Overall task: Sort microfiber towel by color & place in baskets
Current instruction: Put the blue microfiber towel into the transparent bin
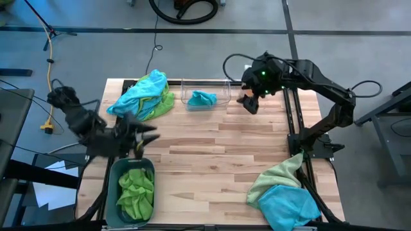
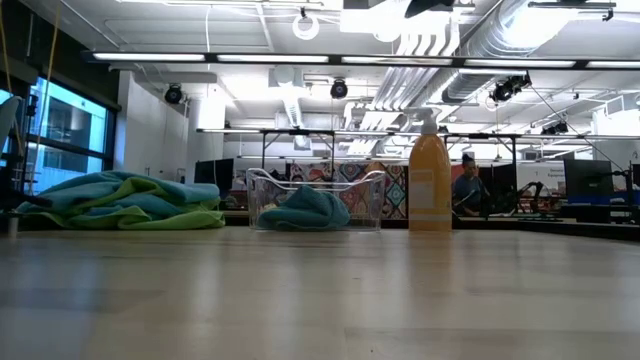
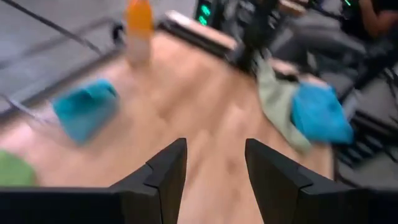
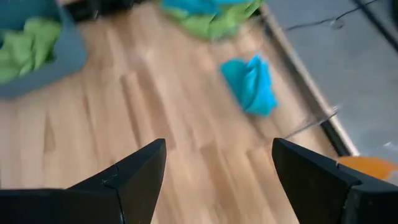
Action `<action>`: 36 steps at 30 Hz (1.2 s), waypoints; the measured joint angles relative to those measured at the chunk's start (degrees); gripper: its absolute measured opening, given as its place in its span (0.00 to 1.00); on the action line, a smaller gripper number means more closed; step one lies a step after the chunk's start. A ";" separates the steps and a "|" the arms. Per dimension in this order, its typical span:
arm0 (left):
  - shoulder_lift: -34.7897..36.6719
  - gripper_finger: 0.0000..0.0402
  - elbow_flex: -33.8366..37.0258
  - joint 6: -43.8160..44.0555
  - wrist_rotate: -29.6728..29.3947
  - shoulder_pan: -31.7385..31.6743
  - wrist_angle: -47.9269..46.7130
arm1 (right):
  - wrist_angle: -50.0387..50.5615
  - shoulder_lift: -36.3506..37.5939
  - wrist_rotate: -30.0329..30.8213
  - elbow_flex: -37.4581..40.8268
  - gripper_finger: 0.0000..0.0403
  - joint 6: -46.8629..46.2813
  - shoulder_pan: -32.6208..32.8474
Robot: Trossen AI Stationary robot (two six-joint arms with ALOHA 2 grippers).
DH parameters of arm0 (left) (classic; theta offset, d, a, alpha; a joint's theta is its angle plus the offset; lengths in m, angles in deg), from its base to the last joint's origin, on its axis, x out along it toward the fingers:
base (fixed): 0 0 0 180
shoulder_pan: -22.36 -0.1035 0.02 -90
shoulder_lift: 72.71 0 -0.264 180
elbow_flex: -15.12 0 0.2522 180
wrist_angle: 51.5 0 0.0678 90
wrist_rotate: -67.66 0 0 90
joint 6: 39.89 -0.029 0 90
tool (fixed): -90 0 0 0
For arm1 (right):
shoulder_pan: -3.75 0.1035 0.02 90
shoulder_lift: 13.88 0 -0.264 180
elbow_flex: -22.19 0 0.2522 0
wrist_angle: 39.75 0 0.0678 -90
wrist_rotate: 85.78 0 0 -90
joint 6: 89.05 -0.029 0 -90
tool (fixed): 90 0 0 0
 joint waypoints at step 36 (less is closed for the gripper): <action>0.25 0.38 10.60 -37.78 28.82 -36.94 20.64 | 12.53 1.26 -4.92 3.23 0.72 -24.79 21.59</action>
